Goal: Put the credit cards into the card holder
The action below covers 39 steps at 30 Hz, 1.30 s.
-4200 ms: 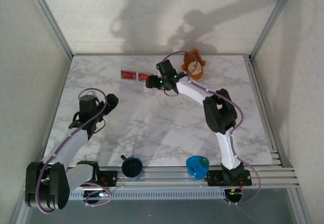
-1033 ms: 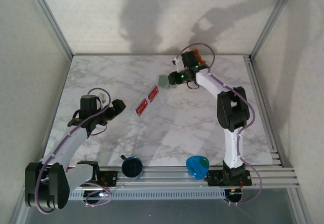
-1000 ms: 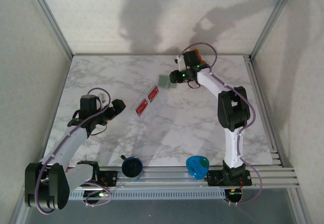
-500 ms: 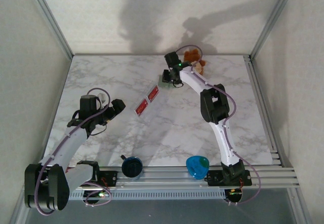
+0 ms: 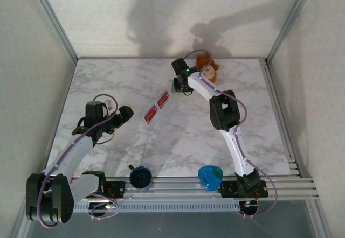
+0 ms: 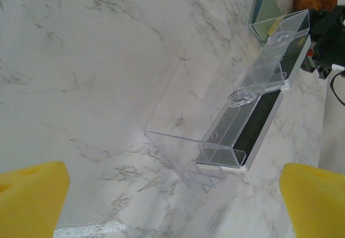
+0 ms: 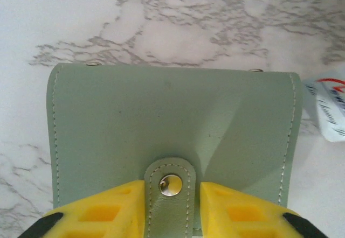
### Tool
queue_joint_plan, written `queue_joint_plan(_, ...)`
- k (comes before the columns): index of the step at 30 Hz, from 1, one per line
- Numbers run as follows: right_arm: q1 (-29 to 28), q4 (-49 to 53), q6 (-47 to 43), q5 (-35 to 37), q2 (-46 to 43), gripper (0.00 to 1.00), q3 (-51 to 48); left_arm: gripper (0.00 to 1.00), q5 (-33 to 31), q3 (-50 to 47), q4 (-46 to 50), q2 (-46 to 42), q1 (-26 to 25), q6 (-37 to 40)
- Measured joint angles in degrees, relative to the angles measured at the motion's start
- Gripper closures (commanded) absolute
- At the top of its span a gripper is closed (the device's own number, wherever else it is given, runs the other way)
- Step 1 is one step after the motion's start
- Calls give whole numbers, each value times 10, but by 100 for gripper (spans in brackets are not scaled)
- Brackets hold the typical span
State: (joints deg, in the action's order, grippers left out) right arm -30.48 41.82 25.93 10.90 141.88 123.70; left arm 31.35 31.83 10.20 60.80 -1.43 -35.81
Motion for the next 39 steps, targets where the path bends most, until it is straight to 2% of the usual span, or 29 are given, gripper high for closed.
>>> queue_joint_plan(3, 0, -9, -5, 15, -49, 71, -83, 0, 0, -1, -1, 0, 0, 0)
queue_joint_plan(8, 1, -35, -16, 19, -179, 73, -286, 0, 7, -1, -1, 0, 0, 0)
queue_joint_plan(16, 3, -83, -66, -30, -348, 74, -523, 0, 21, 23, 19, -10, -17, 0)
queue_joint_plan(24, -21, -118, -211, -134, -420, 73, -625, 0, 55, 37, 21, -16, -89, -2)
queue_joint_plan(29, -41, -125, -323, -238, -473, 62, -667, 1, 70, 67, 43, 34, -126, 20)
queue_joint_plan(32, -43, -125, -378, -264, -498, 55, -678, 2, 79, 79, 44, 54, -140, 28)
queue_joint_plan(35, -44, -127, -386, -253, -509, 52, -677, 4, 84, 82, 44, 59, -177, 29)
queue_joint_plan(39, -44, -136, -317, -238, -526, 52, -674, 4, 77, 100, 42, 86, -237, 33)
